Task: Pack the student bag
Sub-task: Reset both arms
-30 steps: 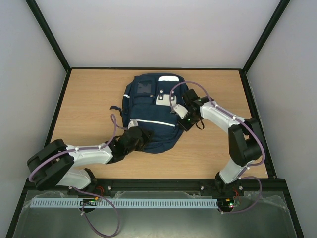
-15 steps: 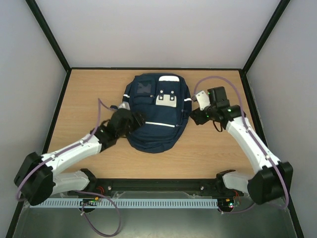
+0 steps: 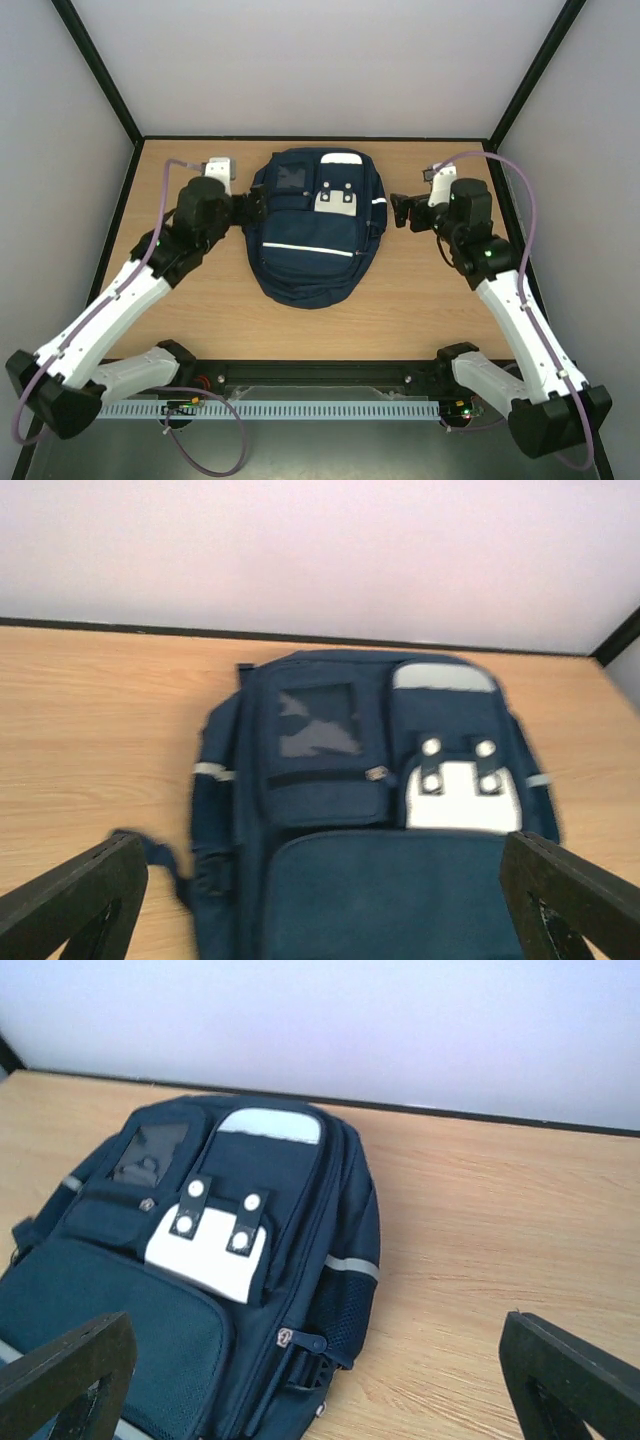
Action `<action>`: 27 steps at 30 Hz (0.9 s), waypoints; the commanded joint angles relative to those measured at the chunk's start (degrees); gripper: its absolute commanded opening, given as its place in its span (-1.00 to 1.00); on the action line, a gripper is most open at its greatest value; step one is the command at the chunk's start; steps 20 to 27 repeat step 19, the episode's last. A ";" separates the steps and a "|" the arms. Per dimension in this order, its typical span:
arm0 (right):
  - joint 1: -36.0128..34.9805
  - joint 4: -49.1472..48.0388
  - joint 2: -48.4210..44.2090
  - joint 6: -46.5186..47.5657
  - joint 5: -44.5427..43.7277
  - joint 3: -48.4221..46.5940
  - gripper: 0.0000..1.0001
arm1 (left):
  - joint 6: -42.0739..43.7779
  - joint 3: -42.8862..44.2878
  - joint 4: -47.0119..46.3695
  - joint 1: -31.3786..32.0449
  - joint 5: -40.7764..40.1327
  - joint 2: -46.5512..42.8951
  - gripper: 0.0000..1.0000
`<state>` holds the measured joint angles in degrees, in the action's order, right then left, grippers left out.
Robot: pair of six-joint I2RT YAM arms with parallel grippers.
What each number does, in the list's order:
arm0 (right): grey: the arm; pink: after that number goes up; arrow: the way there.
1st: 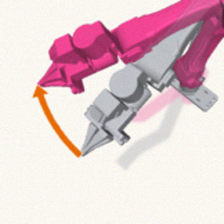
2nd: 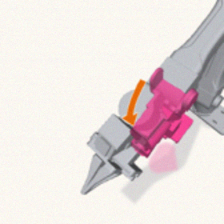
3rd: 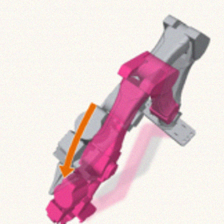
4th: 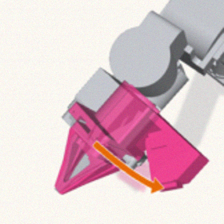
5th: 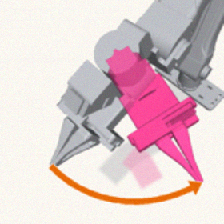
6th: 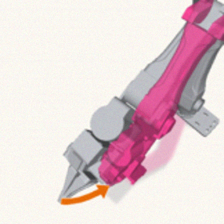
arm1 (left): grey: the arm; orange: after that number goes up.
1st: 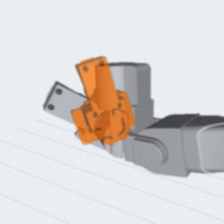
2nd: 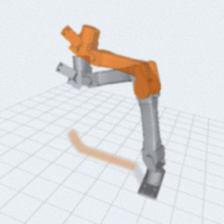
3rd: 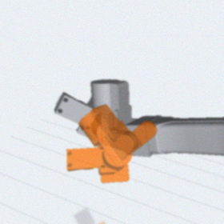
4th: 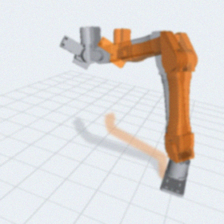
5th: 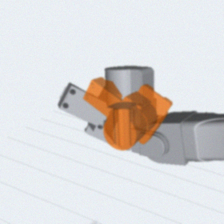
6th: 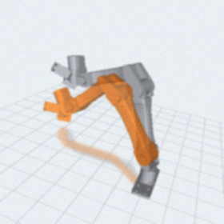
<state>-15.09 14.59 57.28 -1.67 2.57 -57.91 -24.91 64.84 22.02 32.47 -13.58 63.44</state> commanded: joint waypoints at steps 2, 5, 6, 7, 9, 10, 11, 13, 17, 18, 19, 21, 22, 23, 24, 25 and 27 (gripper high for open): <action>0.21 -7.46 -5.48 -8.44 -5.94 6.53 0.99 | 13.20 -11.71 -5.24 -0.52 -10.06 -8.35 0.99; 0.49 -10.47 -9.62 -9.47 -5.31 12.23 0.99 | 11.65 -16.23 -6.27 -0.54 -20.88 -9.78 0.99; 0.81 -10.91 -10.69 -9.52 -5.26 13.52 0.99 | 10.19 -17.30 -6.63 -0.75 -22.23 -10.65 0.99; 1.45 -10.98 -11.25 -9.65 -5.49 14.32 0.99 | 9.23 -18.48 -7.24 -1.19 -21.48 -11.43 0.99; 2.18 -11.81 -11.97 -9.97 -6.36 16.24 0.99 | 9.01 -21.50 -9.68 -2.33 -17.72 -12.97 0.99; 2.41 -12.39 -12.23 -9.97 -6.49 16.93 0.99 | 8.60 -22.40 -10.58 -2.82 -16.77 -12.99 0.99; 2.54 -12.79 -12.41 -9.70 -6.52 17.50 0.99 | 8.07 -22.63 -10.81 -3.08 -16.29 -12.73 0.99; 2.61 -13.32 -12.55 -9.41 -6.92 18.07 0.99 | 7.01 -21.45 -9.78 -3.60 -14.79 -12.00 0.99; 2.95 -13.75 -12.41 -9.50 -6.25 19.11 0.99 | 6.80 -20.76 -9.18 -4.30 -13.76 -12.36 0.99; 3.04 -13.67 -12.56 -9.46 -5.46 19.33 0.99 | 6.73 -20.92 -9.14 -4.30 -14.59 -12.82 0.99; 3.09 -13.57 -12.70 -9.30 -4.74 19.40 0.99 | 6.72 -21.24 -9.45 -4.26 -15.41 -13.53 0.99; 3.09 -13.57 -12.70 -9.30 -4.74 19.40 0.99 | 6.72 -21.24 -9.45 -4.26 -15.41 -13.53 0.99; 3.09 -13.57 -12.70 -9.30 -4.74 19.40 0.99 | 6.72 -21.24 -9.45 -4.26 -15.41 -13.53 0.99; 3.09 -13.57 -12.70 -9.30 -4.74 19.40 0.99 | 6.72 -21.24 -9.45 -4.26 -15.41 -13.53 0.99; 3.09 -13.57 -12.70 -9.30 -4.74 19.40 0.99 | 6.72 -21.24 -9.45 -4.26 -15.41 -13.53 0.99; 3.09 -13.57 -12.70 -9.30 -4.74 19.40 0.99 | 6.72 -21.24 -9.45 -4.26 -15.41 -13.53 0.99; 3.09 -13.57 -12.70 -9.30 -4.74 19.40 0.99 | 6.72 -21.24 -9.45 -4.26 -15.41 -13.53 0.99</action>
